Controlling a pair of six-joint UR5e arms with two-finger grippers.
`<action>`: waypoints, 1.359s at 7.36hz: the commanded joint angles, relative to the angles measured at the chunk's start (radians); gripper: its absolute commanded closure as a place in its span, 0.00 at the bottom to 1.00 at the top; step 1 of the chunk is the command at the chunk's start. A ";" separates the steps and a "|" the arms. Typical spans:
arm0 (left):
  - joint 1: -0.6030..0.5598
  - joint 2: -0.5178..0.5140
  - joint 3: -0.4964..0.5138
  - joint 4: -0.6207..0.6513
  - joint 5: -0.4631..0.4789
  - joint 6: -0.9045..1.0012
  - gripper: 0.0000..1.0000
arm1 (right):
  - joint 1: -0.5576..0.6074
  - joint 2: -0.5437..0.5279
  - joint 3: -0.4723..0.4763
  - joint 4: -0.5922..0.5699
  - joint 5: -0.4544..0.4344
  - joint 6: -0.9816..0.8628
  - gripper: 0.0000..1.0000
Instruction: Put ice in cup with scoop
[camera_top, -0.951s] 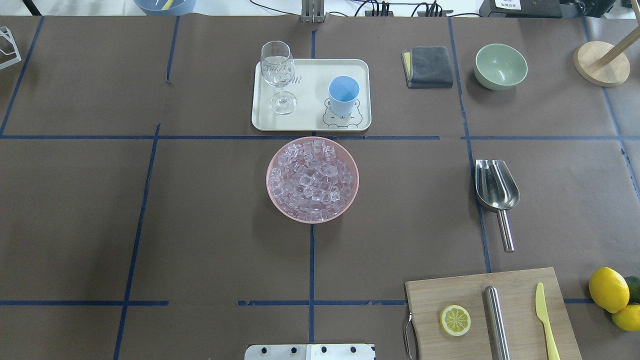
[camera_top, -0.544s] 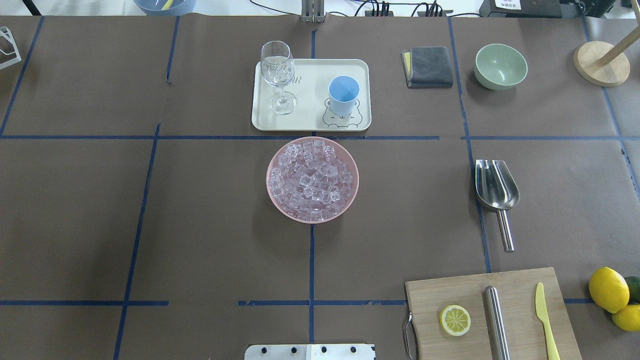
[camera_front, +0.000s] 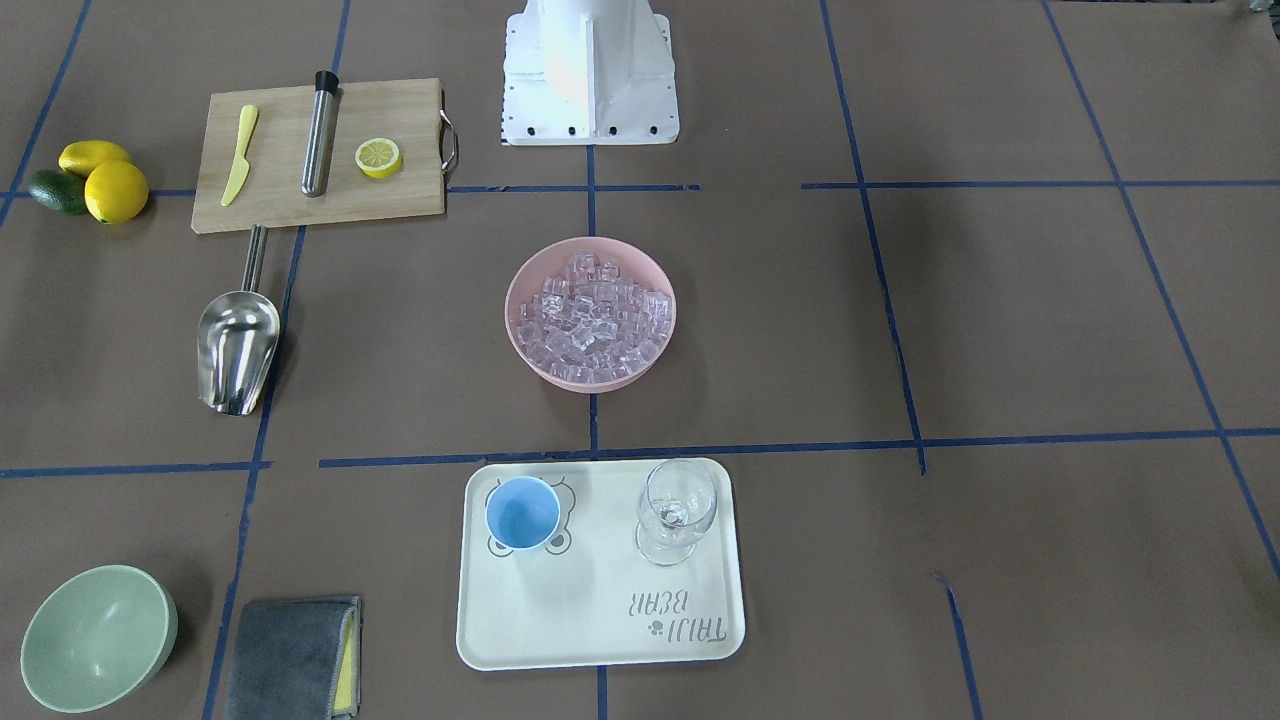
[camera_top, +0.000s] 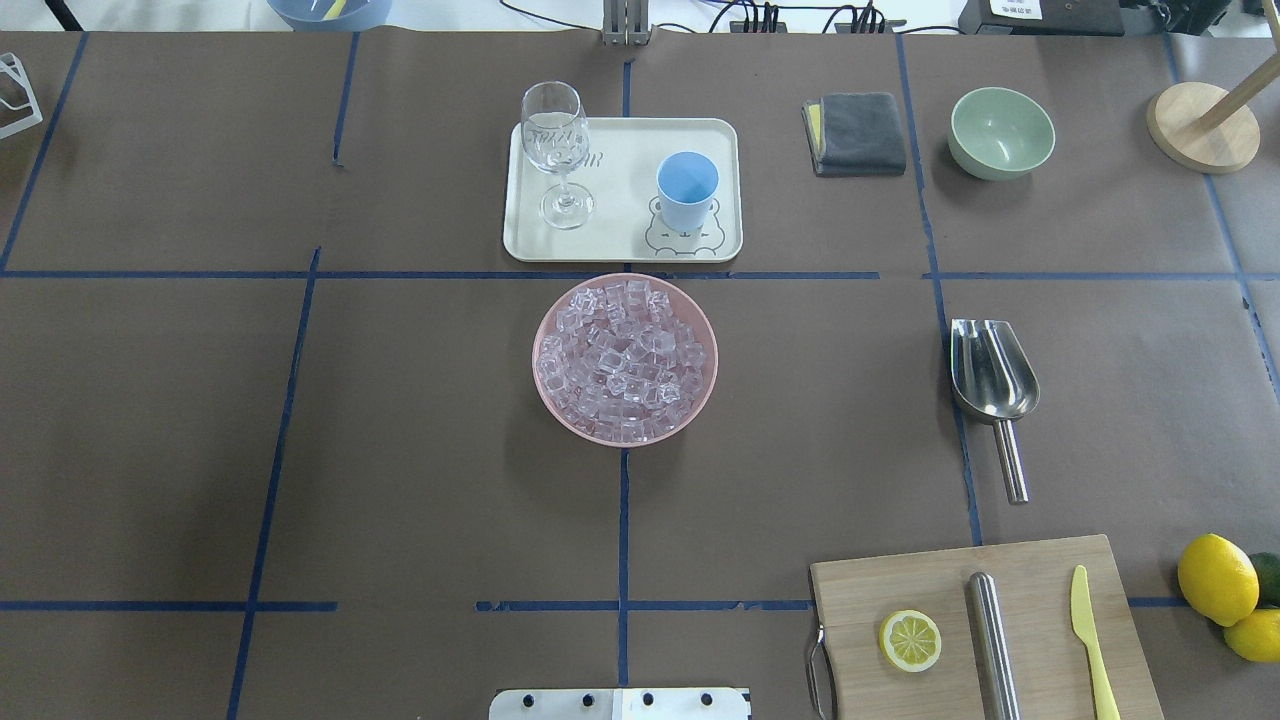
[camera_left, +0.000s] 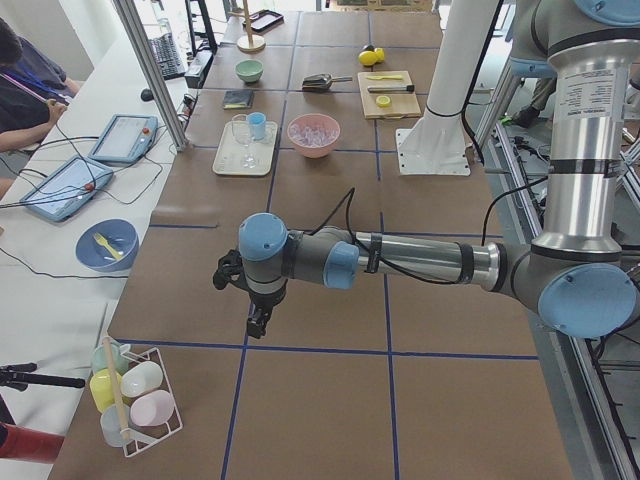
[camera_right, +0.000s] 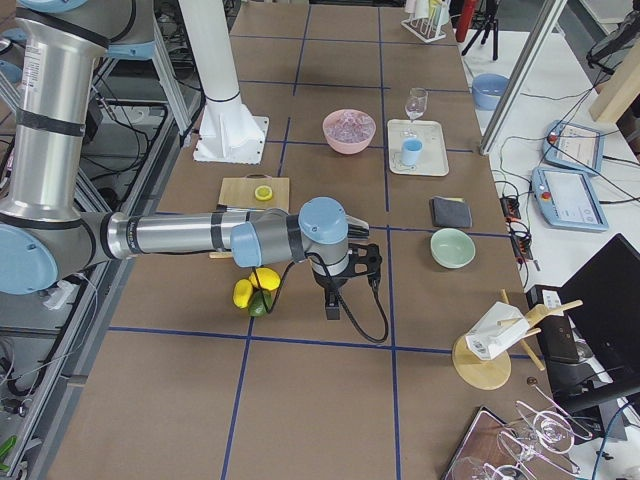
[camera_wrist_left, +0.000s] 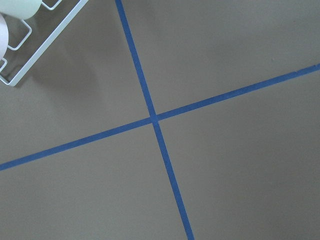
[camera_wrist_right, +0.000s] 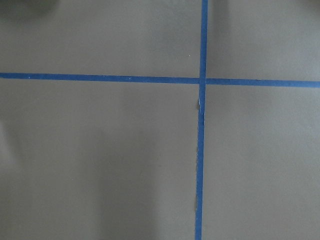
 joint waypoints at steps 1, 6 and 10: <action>0.003 -0.108 0.054 -0.011 0.001 -0.005 0.00 | -0.002 0.008 0.002 0.002 0.000 -0.002 0.00; 0.039 -0.144 0.072 -0.306 -0.003 -0.002 0.00 | -0.032 0.009 0.002 0.039 0.000 0.007 0.00; 0.250 -0.160 0.062 -0.606 -0.008 -0.003 0.00 | -0.162 0.098 0.012 0.047 -0.005 0.154 0.00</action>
